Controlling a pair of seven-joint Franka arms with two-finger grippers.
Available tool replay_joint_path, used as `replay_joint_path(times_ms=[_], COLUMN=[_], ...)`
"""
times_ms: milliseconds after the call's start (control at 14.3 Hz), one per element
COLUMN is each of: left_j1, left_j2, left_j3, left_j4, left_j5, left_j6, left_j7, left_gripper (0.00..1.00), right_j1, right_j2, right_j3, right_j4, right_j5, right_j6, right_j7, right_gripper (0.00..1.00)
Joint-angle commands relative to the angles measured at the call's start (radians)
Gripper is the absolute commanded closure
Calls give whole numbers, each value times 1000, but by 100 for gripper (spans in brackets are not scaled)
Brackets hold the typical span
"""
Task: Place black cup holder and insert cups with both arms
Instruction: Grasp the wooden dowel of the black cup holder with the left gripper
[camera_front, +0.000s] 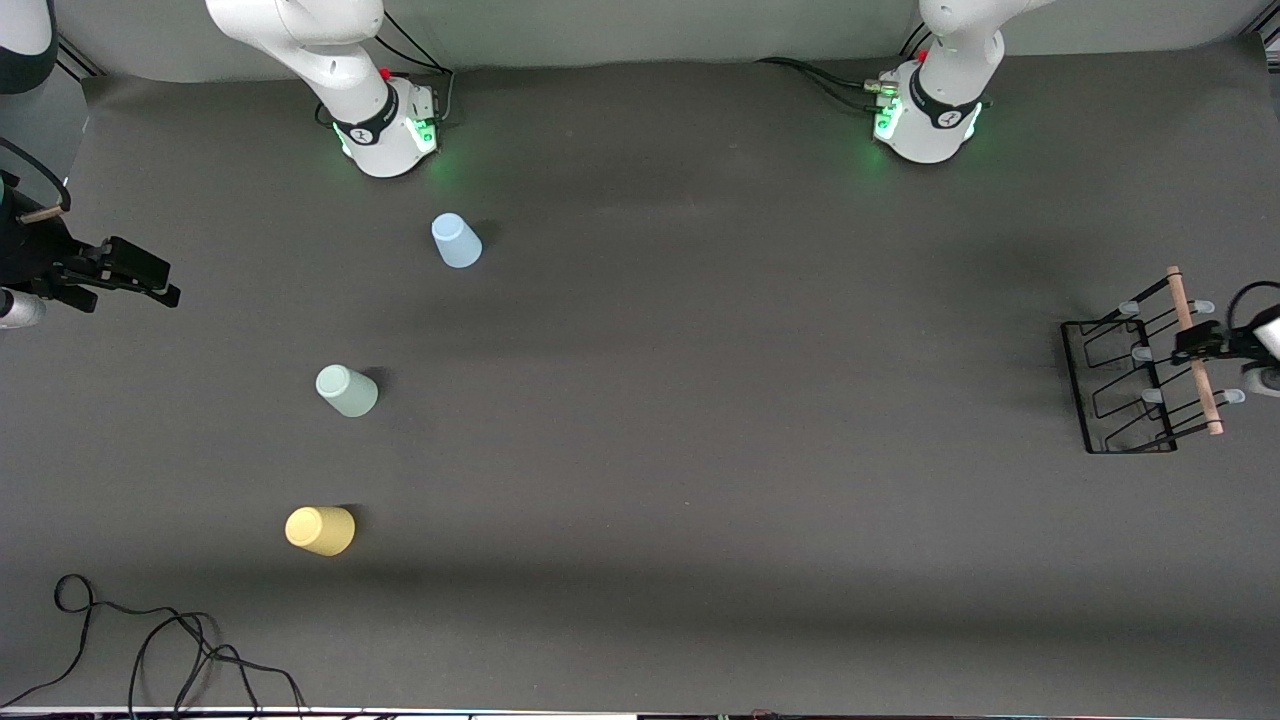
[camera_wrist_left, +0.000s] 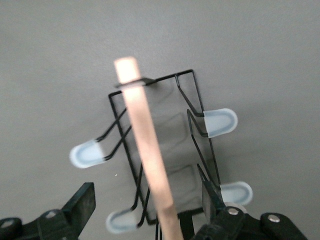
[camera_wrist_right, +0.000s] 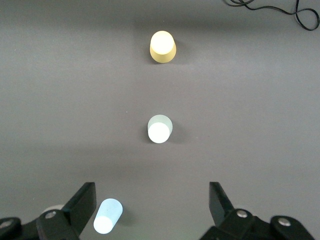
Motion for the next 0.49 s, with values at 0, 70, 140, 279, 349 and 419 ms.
replay_joint_path(times_ms=[0, 70, 140, 279, 349, 419], left_j1=[9, 9, 8, 8, 8, 8], left_j2=[-37, -44, -51, -58, -58, -58], left_j3=[-8, -8, -9, -9, -9, -9], left_j4=[-68, -62, -59, -52, -52, -52], left_j5=[3, 3, 3, 3, 3, 3], left_j6=[55, 41, 30, 13, 13, 13], left_j7=[17, 17, 18, 18, 18, 18], left_gripper=[16, 16, 16, 38, 54, 66], right_j1=[3, 3, 3, 3, 3, 3], right_j2=[-18, -18, -18, -18, -18, -17], right_j3=[0, 0, 0, -1, -1, 0], right_j4=[-6, -6, -4, -4, -6, -6], right_j5=[-7, -7, -7, -7, -7, -7], right_j6=[-5, -7, -7, -8, -8, -8], right_j7=[-3, -3, -3, -3, -3, -3], right_gripper=[0, 0, 0, 0, 0, 0])
